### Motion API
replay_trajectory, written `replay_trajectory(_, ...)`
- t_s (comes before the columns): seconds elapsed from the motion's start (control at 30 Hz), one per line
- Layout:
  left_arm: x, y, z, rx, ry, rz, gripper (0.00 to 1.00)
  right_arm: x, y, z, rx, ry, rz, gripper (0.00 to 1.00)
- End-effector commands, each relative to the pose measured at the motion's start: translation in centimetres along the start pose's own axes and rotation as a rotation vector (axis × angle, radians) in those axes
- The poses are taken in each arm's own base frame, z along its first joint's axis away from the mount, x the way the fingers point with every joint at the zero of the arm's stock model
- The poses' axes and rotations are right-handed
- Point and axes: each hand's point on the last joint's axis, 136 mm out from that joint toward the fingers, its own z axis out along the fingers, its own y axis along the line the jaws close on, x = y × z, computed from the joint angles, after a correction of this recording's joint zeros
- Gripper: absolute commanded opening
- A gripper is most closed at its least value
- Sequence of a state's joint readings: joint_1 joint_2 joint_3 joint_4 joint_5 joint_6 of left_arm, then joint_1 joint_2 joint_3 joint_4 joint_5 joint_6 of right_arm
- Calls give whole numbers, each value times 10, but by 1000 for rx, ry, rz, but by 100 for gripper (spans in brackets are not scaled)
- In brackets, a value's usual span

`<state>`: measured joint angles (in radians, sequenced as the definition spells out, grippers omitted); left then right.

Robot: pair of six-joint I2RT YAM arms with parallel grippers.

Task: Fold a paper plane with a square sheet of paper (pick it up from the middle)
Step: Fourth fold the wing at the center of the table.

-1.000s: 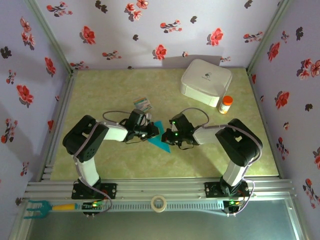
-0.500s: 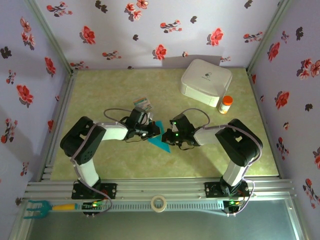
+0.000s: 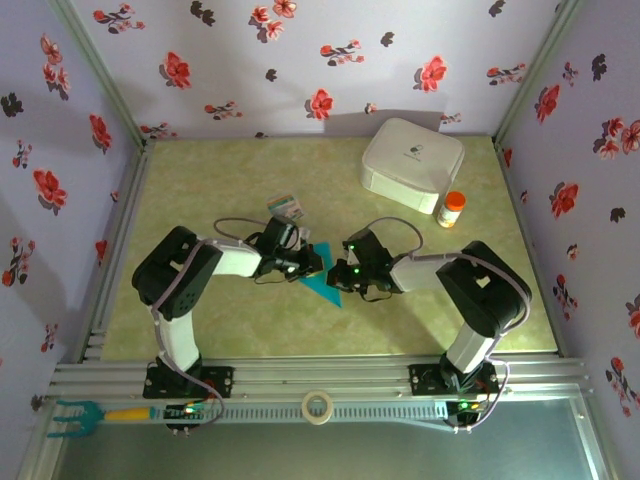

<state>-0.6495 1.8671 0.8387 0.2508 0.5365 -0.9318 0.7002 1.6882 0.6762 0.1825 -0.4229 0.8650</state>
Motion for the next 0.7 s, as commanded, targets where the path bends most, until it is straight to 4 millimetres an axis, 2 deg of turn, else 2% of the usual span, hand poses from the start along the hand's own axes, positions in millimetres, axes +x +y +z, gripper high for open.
replay_trajectory(0.0,-4,21,2,-70,-1,-19,0,27,-44,-3,150,76,53,0)
replay_trajectory(0.43,-16,26,-3,-78,-16,-21,0,28,-47,-3,165,79,55,0)
replay_trajectory(0.67,-26,16,-6,-70,-14,-7,0,32,-53,-4,189,89,57,0)
